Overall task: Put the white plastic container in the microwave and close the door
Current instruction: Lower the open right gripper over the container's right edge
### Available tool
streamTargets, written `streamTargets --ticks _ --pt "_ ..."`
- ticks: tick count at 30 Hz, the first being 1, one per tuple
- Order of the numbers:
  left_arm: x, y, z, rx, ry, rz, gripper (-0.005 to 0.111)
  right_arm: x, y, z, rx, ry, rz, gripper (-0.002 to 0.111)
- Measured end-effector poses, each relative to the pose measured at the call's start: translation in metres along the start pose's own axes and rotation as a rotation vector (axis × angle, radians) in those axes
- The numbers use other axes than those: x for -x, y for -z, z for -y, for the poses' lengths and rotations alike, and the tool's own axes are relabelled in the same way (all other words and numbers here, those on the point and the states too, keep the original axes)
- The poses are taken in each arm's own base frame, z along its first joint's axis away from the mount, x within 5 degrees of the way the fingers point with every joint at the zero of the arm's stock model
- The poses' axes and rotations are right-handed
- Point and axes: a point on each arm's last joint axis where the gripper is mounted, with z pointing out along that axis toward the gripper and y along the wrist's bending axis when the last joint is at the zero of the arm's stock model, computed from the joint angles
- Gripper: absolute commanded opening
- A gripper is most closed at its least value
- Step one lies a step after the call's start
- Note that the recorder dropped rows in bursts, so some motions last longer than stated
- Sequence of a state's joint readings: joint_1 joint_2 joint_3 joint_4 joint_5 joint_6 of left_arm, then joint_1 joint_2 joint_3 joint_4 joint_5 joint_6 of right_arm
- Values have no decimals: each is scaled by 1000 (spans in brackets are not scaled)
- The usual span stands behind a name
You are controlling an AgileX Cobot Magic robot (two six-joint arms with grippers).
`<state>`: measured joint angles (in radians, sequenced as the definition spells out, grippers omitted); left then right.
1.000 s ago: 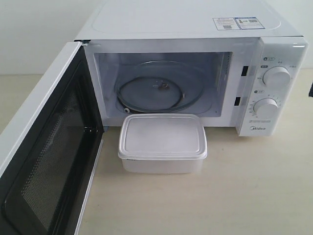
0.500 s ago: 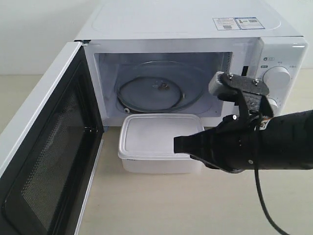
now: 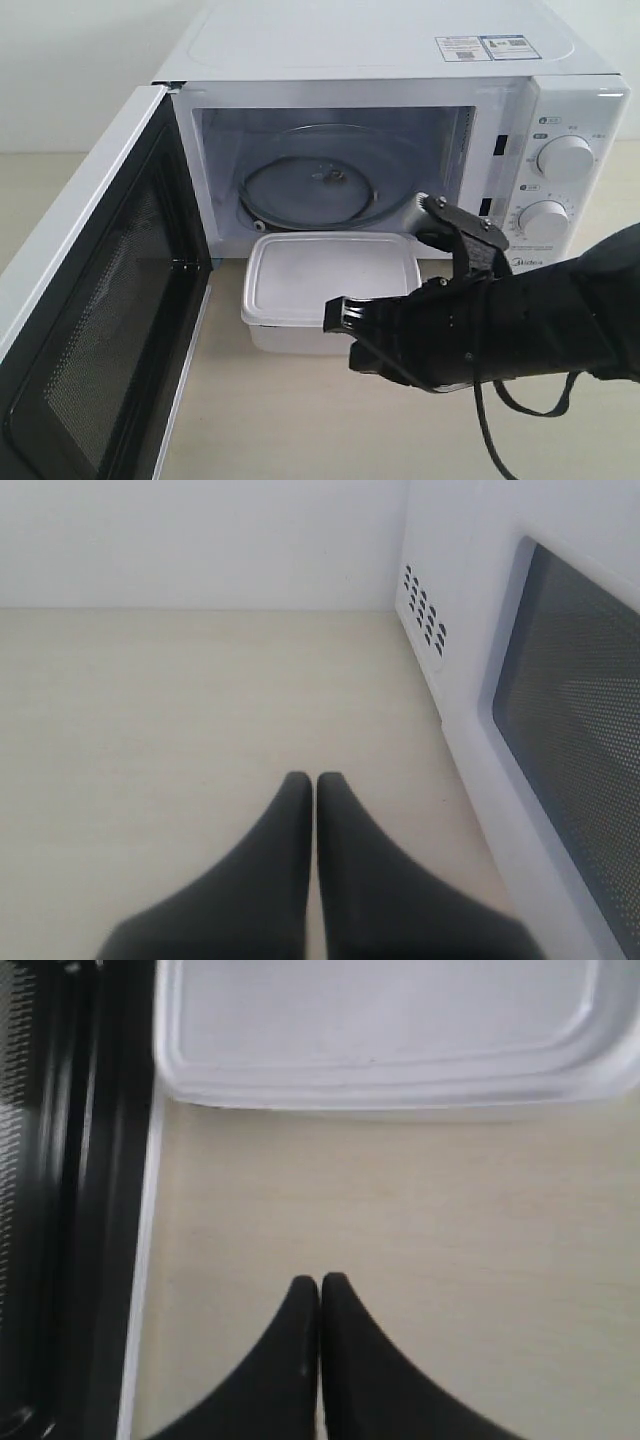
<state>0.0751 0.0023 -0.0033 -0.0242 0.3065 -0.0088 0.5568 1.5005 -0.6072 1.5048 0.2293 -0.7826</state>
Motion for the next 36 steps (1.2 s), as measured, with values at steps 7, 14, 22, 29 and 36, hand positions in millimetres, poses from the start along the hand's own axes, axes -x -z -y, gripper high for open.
streamTargets --ticks 7,14,22,29,36 --pt "0 0 0 0 0 0 4 -9 -13 -7 141 134 -85 0" --pt "0 0 0 0 0 0 4 -3 -31 21 -117 59 -23 39" --pt "0 0 0 0 0 0 4 12 -27 36 -261 35 80 40" --pt "0 0 0 0 0 0 4 28 -26 24 -238 34 135 40" --pt "0 0 0 0 0 0 4 34 -33 29 -282 26 149 40"
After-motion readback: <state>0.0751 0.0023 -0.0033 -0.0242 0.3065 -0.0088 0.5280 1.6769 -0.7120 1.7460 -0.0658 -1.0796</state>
